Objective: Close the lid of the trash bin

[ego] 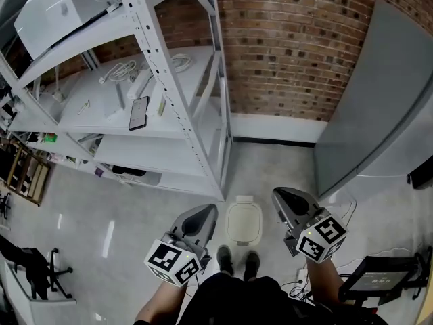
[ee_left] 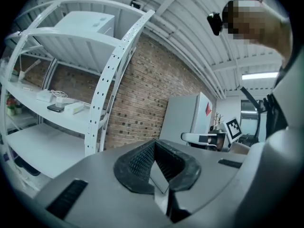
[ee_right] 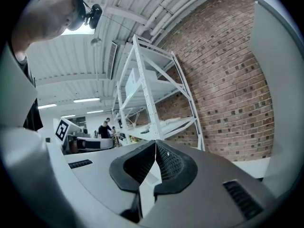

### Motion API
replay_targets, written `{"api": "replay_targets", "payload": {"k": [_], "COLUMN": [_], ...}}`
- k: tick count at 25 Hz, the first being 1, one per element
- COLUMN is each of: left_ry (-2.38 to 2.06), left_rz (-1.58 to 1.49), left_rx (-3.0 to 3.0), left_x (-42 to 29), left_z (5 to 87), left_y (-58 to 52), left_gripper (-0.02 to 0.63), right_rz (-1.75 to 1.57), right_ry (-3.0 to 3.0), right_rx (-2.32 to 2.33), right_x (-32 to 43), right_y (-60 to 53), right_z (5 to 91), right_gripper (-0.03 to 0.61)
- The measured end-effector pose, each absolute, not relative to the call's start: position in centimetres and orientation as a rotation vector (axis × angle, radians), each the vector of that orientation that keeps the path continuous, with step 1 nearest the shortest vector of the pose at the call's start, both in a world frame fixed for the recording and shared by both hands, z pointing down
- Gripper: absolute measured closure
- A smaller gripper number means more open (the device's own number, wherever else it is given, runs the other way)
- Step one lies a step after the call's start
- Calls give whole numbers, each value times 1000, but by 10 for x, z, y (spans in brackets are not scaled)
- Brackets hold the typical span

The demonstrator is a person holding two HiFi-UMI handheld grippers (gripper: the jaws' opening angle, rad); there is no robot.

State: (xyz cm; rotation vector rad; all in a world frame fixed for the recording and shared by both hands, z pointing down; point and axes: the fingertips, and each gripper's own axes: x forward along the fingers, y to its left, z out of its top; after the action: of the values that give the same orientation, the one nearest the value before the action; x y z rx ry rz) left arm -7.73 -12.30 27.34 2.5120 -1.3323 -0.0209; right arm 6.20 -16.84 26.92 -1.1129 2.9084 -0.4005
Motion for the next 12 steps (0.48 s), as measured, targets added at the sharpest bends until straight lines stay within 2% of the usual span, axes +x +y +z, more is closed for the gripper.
{"api": "replay_targets", "payload": {"k": [12], "left_ry": [-1376], "left_rz": [-25], "left_rx": [2539], "left_x": [-102], "left_z": [272], "left_y": [-21], "left_gripper": [624], "right_rz": [-289], "right_ry": [2913], "right_rx": [-1135], "right_x": [43], "right_y": [-79], "right_z": [257], "right_gripper": [569]}}
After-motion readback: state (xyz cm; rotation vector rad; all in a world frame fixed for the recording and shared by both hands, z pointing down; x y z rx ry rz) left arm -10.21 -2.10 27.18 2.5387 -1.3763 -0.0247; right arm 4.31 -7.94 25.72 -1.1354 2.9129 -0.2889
